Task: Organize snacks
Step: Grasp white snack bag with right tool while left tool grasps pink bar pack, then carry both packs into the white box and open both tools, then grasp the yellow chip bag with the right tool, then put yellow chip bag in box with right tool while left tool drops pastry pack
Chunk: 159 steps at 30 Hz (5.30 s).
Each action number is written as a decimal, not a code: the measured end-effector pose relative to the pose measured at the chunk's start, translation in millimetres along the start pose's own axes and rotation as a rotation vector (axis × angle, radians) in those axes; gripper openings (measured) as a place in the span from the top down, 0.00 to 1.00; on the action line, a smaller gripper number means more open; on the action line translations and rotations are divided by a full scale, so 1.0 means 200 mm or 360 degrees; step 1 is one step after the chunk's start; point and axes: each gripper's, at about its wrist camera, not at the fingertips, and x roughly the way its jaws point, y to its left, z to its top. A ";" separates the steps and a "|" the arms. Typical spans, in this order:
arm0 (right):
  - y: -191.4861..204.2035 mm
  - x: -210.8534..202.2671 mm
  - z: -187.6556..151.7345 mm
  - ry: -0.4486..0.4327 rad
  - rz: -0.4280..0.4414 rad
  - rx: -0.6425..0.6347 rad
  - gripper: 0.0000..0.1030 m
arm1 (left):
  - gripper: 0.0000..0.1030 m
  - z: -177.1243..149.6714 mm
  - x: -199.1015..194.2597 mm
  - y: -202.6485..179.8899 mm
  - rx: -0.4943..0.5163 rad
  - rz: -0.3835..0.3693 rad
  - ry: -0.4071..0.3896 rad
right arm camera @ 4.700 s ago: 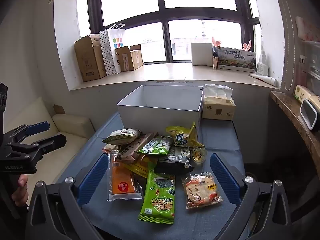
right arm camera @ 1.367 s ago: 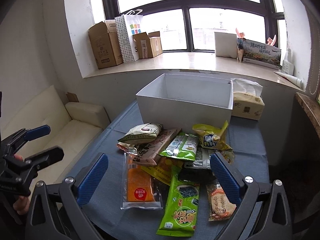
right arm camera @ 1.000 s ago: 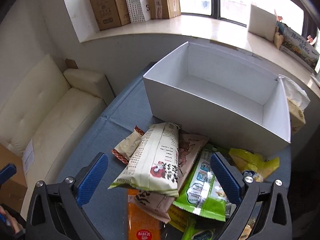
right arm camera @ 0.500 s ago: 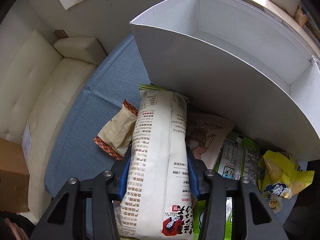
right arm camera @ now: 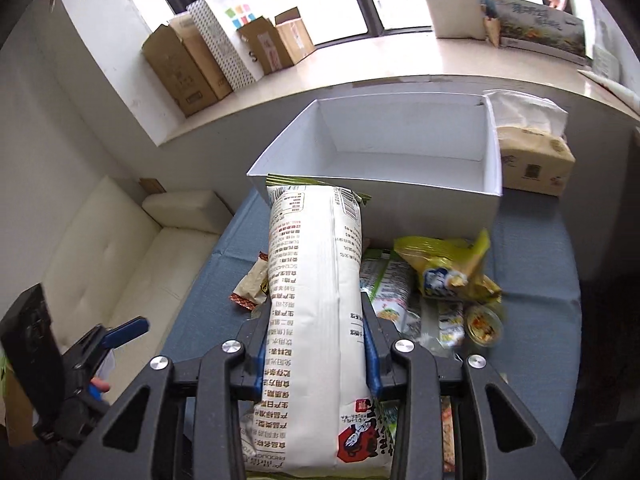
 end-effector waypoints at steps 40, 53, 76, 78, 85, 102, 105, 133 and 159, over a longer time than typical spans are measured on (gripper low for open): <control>-0.19 -0.26 -0.17 -0.0332 -0.0018 0.0190 0.62 | 0.45 0.46 -0.03 -0.14 0.0136 -0.0039 -0.0152; -0.38 0.28 0.63 -0.0260 -0.0256 0.0271 0.62 | 0.45 1.09 0.53 0.01 0.0049 0.0108 -0.0128; -0.34 0.11 0.58 -0.0487 -0.0424 0.0019 0.00 | 0.00 0.91 0.37 0.01 0.0264 0.0213 -0.0359; -0.33 0.04 0.50 -0.0524 -0.0400 -0.0005 0.00 | 0.00 0.85 0.32 -0.02 0.0317 0.0253 -0.0338; -0.35 -0.15 0.10 -0.0525 -0.0374 0.0042 0.00 | 0.00 0.57 0.02 -0.07 0.0238 0.0123 -0.0341; -0.32 -0.08 -0.36 -0.0418 -0.0389 0.0106 0.00 | 0.00 0.05 -0.29 -0.01 0.0066 0.0115 -0.0323; -0.37 0.07 -0.25 -0.0343 -0.0404 0.0110 0.00 | 0.00 0.05 -0.29 0.04 0.0023 0.0102 -0.0314; -0.55 0.22 0.01 -0.0446 -0.0397 0.0134 0.44 | 0.00 0.00 0.09 0.33 -0.0119 0.0185 -0.0040; -0.29 -0.32 -0.37 -0.0707 -0.0138 0.0153 0.43 | 0.52 0.13 0.66 0.29 0.0001 0.0355 0.0244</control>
